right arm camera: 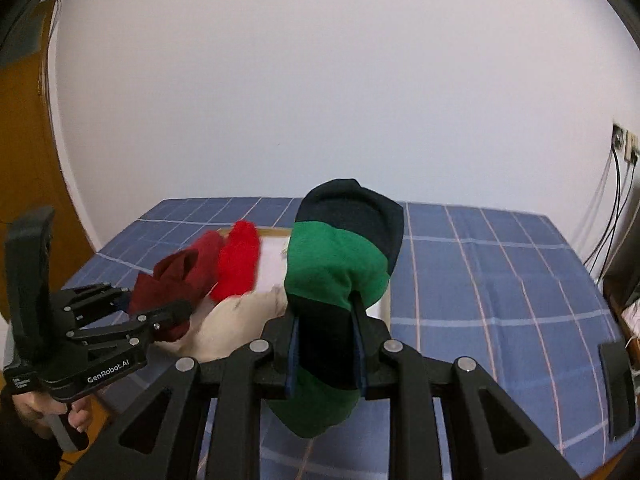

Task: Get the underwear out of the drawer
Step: 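Lift both socks out of the drawer toward the tray, then lower both socks into the tray and open both tools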

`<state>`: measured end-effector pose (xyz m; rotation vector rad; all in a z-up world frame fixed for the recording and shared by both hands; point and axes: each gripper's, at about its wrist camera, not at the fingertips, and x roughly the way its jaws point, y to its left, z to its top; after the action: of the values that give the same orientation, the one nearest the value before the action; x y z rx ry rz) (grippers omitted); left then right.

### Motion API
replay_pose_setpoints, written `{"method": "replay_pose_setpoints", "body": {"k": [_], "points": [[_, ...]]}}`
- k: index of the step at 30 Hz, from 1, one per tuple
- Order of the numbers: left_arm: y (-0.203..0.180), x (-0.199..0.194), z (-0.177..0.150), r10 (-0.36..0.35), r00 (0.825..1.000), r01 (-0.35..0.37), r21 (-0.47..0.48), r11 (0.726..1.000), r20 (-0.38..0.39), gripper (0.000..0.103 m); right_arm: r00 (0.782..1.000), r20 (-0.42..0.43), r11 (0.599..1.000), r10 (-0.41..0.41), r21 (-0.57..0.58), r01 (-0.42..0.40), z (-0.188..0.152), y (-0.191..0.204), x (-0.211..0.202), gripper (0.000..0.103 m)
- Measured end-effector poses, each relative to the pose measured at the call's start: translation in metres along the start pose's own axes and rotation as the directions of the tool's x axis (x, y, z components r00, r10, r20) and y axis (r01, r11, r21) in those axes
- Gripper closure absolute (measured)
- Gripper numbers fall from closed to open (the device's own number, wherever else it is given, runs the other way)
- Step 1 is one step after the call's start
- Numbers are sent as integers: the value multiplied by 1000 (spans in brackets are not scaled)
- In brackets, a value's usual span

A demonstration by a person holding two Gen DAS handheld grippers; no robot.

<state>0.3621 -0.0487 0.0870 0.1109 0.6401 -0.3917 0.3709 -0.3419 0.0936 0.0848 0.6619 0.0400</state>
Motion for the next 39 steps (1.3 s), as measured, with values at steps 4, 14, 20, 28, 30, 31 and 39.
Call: {"method": "replay_pose_setpoints", "body": {"k": [4,14,20,28,30,31,39], "points": [[0,32,21,23,1000,-23,-12,1000,21,76,1000,6,1000,-4,13,4,14,-11,39,79],[6,118,47,53,996,-58,-71,996,-71,76,994,-52,994,-97,-52,95,35,-18,124,79],[5,152,54,94,988,-101,-52,994,-121,76,983,-138,992,-118,-64,110,39,-19,161,79],[14,172,54,76,981,-97,-109,989,-181,76,965,-237,994,-113,-38,107,36,-30,190,79],[13,175,53,75,979,-97,-113,989,-191,75,962,-249,994,-111,-36,105,30,-36,192,79],[13,177,52,70,978,-94,-116,989,-196,75,961,-252,994,-112,-40,105,30,-36,193,79],[7,179,48,82,974,-107,-113,988,-211,56,948,-299,994,-108,-39,101,31,-35,211,69]]}}
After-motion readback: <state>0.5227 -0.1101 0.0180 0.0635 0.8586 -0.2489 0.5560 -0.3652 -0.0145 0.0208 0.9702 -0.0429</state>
